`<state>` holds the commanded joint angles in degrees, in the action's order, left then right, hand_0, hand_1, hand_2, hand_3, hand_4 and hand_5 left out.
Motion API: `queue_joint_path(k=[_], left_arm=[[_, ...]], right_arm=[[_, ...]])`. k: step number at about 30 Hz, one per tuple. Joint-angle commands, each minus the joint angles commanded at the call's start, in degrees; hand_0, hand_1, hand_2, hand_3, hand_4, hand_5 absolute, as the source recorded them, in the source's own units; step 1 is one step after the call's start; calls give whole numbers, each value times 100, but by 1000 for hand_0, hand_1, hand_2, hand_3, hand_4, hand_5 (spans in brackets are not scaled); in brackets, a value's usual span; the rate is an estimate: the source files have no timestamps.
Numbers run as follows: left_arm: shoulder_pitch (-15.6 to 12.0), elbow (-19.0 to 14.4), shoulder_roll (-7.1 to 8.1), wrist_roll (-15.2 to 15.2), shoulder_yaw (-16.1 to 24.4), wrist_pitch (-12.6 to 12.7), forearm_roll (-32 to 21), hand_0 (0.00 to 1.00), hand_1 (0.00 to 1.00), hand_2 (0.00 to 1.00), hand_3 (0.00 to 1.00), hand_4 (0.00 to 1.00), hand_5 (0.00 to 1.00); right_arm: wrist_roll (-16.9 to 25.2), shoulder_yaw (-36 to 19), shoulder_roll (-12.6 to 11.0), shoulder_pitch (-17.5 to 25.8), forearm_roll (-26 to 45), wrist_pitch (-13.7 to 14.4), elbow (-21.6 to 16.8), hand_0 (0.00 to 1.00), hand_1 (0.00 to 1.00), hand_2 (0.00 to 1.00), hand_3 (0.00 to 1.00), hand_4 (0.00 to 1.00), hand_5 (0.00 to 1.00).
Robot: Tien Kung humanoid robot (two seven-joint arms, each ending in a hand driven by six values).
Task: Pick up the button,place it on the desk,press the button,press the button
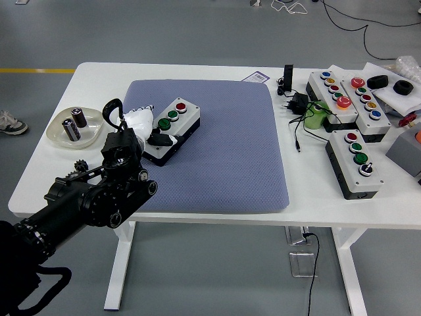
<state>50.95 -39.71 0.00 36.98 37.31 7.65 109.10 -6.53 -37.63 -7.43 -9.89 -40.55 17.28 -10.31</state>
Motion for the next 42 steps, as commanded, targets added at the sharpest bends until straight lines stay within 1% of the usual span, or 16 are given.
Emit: queue_joint_path(k=[1, 2, 5, 7, 8, 13, 14, 19, 20, 25, 26, 31, 32, 37, 38, 42], left_arm=[[16, 15, 0, 0, -54, -25, -42, 844, 998, 998, 998, 998, 382], [40, 40, 0, 0, -139, -56, -98, 776, 947, 998, 998, 998, 236], [102, 94, 0, 0, -296, -130, -131, 776, 947, 998, 998, 998, 236], [146, 128, 0, 0, -373, -168, -24, 776, 947, 998, 998, 998, 236], [158, 137, 0, 0, -394, -147, 18, 602, 787, 885, 932, 838, 16], [175, 149, 0, -5, -479, -14, 94, 602, 787, 885, 932, 838, 16], [175, 152, 0, -12, -496, -15, 94, 561, 608, 675, 764, 766, 2], [162, 211, 0, -55, -633, -19, -28, 561, 608, 675, 764, 766, 2], [160, 231, 0, -63, -652, -32, -45, 471, 435, 468, 664, 718, 2], [149, 286, 0, -118, -683, -38, -84, 471, 435, 468, 664, 718, 2], [148, 286, 0, -133, -679, -34, -67, 347, 294, 304, 458, 696, 2], [142, 254, 0, -308, -641, 71, 36, 347, 294, 304, 458, 696, 2], [137, 232, 0, -404, -623, 116, 86, 164, 146, 157, 278, 513, 2], [122, 146, 0, -761, -537, 305, 114, 164, 146, 157, 278, 513, 2], [120, 134, 0, -791, -522, 328, 115, 112, 116, 121, 235, 442, 2], [102, 10, 0, -934, -414, 455, 223, 112, 116, 121, 235, 442, 2]], right_arm=[[-1, -4, 0, -2, -7, -1, 0, 650, 565, 597, 636, 246, 253], [-4, -9, -1, -5, -20, -2, 0, 650, 564, 597, 636, 246, 252], [-7, -19, -2, -8, -40, -3, 0, 650, 564, 597, 636, 246, 252], [-11, -35, -5, -8, -69, -5, 0, 650, 564, 597, 636, 246, 252], [-11, -41, -7, -8, -78, -5, 0, 650, 564, 596, 636, 247, 252], [-10, -68, -9, -3, -93, 0, 0, 650, 564, 596, 636, 247, 252], [-10, -70, -10, -3, -96, 1, 0, 650, 564, 595, 636, 246, 254], [-13, -92, -13, -4, -128, 2, 0, 650, 564, 595, 636, 246, 254], [-14, -97, -12, -5, -131, 4, 0, 650, 564, 595, 636, 247, 255], [-11, -106, -12, -9, -128, 10, 0, 650, 564, 595, 636, 247, 255], [-12, -115, -12, -9, -134, 11, 0, 650, 564, 594, 636, 248, 254], [-17, -131, -12, -12, -147, 11, 0, 650, 564, 594, 636, 248, 254], [-18, -133, -10, -12, -142, 12, 0, 651, 563, 594, 636, 248, 254], [-22, -151, -9, -12, -153, 11, 0, 651, 563, 594, 636, 248, 254], [-21, -151, -8, -12, -151, 12, 0, 651, 563, 593, 636, 249, 253], [-18, -159, -10, -15, -152, 13, 0, 651, 563, 593, 636, 249, 253]])
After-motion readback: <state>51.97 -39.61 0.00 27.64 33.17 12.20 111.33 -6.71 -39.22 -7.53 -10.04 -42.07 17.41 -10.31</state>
